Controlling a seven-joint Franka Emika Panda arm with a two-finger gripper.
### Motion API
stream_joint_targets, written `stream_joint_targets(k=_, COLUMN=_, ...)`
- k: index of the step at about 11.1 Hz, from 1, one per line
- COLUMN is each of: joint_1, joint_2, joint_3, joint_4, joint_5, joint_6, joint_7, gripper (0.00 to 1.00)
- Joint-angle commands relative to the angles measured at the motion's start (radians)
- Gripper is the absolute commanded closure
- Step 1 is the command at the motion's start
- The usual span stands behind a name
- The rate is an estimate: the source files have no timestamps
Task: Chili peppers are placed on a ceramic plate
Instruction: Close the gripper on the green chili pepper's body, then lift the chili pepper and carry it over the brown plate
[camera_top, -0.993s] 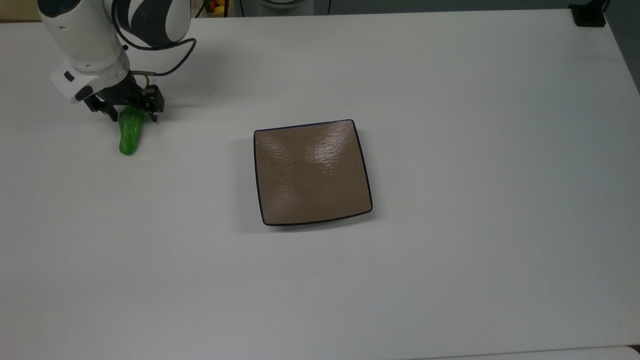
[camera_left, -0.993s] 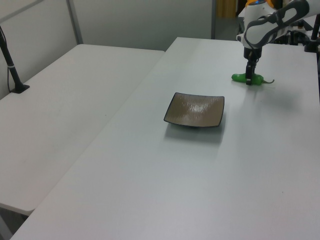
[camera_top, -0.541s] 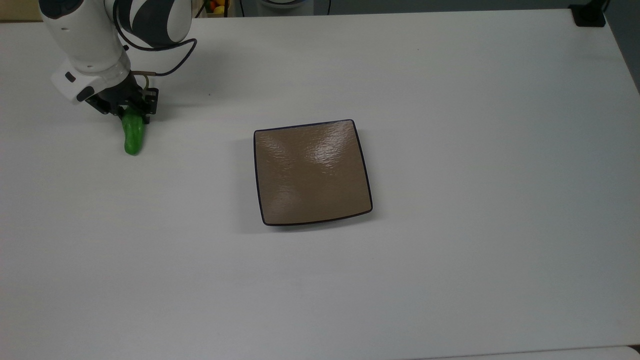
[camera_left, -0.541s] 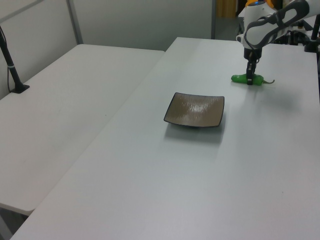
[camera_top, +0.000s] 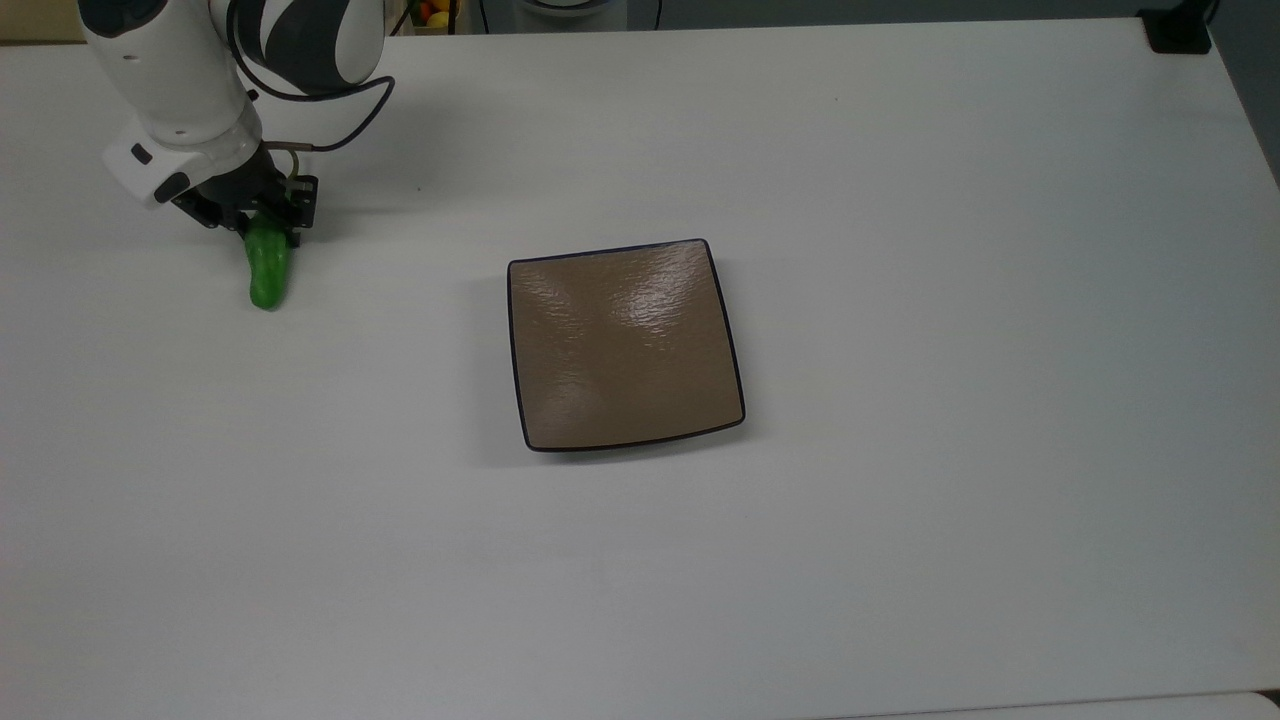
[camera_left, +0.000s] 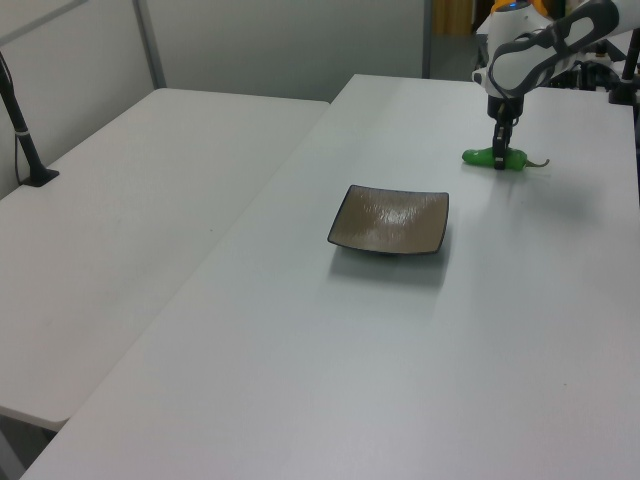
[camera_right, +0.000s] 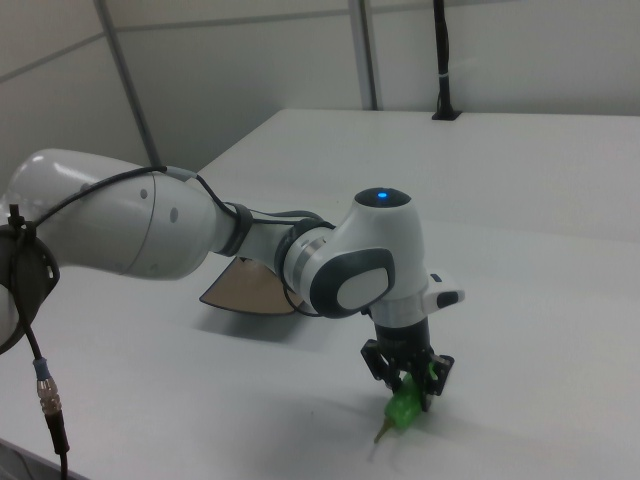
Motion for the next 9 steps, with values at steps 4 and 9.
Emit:
stream_joint_targets(k=4, joint_1=0.044, joint_2=-0.141, joint_3=0.019, joint_4=0.077, joint_5=-0.012, joint_6=-0.261, joint_7=0.006, gripper=1.0)
stream_joint_targets(k=9, joint_1=0.061, joint_2=-0.215, joint_3=0.109, joint_4=0.216, joint_5=0.012, joint_6=-0.446, joint_7=0.01, gripper=0.99)
